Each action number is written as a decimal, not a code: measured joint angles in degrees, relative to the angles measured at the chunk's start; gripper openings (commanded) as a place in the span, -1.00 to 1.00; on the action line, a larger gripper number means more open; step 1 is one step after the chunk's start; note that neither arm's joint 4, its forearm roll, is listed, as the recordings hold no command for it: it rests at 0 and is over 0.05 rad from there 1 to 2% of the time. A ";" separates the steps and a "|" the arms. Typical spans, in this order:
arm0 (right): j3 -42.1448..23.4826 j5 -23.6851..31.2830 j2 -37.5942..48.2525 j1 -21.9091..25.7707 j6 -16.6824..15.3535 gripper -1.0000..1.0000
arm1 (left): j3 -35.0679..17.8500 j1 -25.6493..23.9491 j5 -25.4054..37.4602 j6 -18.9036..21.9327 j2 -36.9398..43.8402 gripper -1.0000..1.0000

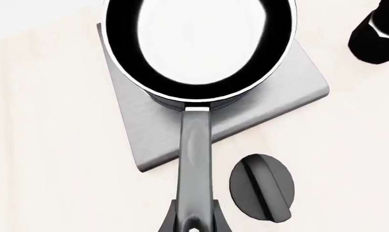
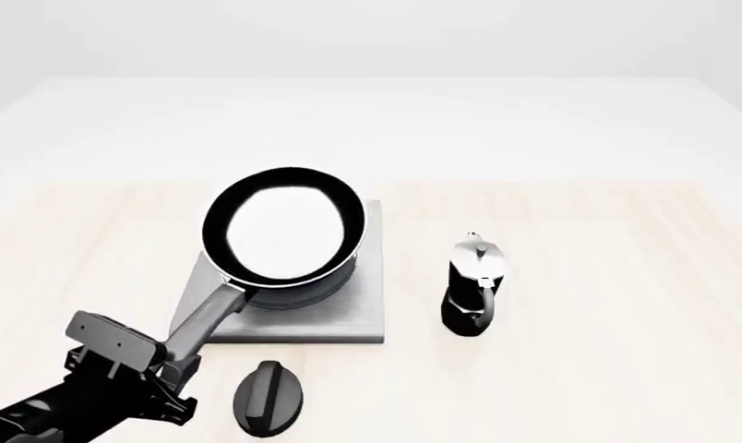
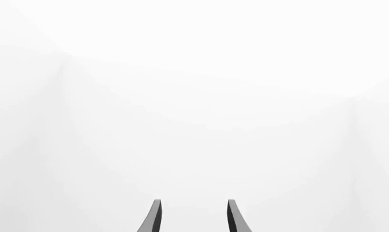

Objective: Put the frying pan on the stove.

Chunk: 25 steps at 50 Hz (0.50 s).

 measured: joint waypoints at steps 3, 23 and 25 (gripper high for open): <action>0.03 -0.02 0.00 0.01 0.01 1.00 | 0.10 0.00 -0.11 -0.06 0.04 -1.00; -1.23 1.14 0.00 0.19 -0.40 1.00 | 2.13 -0.09 -5.89 -1.46 4.21 -1.00; -1.20 1.13 0.00 0.23 -0.46 1.00 | 2.33 -0.09 -6.42 -1.59 4.57 -1.00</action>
